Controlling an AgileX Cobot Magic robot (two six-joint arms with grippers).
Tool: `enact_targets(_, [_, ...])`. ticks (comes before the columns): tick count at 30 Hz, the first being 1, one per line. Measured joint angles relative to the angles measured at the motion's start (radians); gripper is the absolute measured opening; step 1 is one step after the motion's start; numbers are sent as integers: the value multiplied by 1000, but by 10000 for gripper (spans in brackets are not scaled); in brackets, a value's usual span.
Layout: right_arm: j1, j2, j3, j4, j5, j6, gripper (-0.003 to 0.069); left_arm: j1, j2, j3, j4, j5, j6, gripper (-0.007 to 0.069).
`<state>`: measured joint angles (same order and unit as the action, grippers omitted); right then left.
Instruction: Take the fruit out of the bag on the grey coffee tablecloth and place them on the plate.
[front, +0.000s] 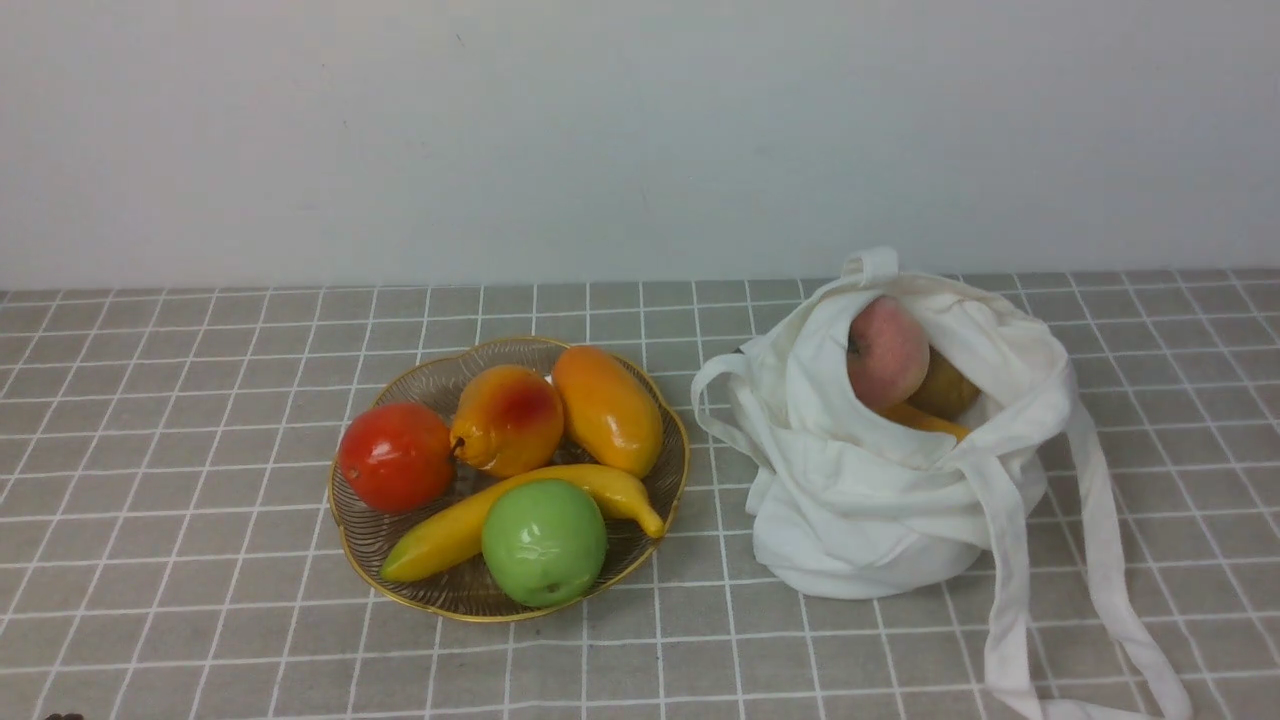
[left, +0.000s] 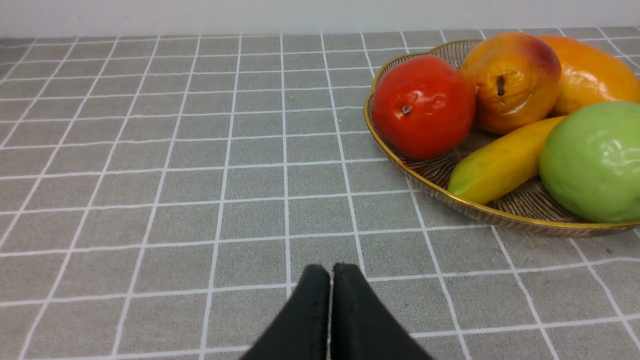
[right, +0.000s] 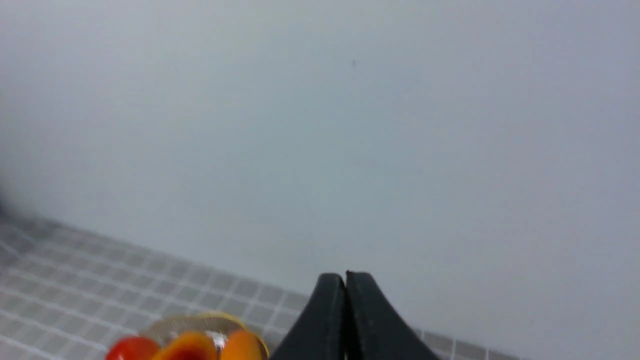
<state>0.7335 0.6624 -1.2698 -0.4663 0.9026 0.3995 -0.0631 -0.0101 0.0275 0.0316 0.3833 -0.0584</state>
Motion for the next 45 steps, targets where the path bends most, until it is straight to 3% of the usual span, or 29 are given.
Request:
enact_targets(7, [0, -519, 452, 6, -318, 118, -14, 0, 0, 0, 0, 0, 0, -8])
enact_targets(11, [0, -653, 599, 7, -385, 181, -14, 0, 0, 0, 0, 0, 0, -8])
enact_targets(17, [0, -680, 743, 23, -436, 196, -14, 0, 0, 0, 0, 0, 0, -8])
enact_targets(30, [0, -680, 752, 26, -457, 190, -14, 0, 0, 0, 0, 0, 0, -8])
enact_targets(34, [0, -680, 774, 68, -501, 115, -14, 0, 0, 0, 0, 0, 0, -8])
enact_targets(35, [0, -680, 799, 140, -534, 2, -14, 0, 0, 0, 0, 0, 0, -8])
enact_targets(36, [0, -680, 802, 148, -537, 2, -14, 0, 0, 0, 0, 0, 0, -8])
enact_targets(37, [0, -680, 818, 208, -559, -98, -14, 0, 0, 0, 0, 0, 0, -8])
enact_targets(40, [0, -680, 840, 310, -590, -215, -14, 0, 0, 0, 0, 0, 0, -8])
enact_targets(45, [0, -680, 879, 378, -610, -300, -14, 0, 0, 0, 0, 0, 0, -8])
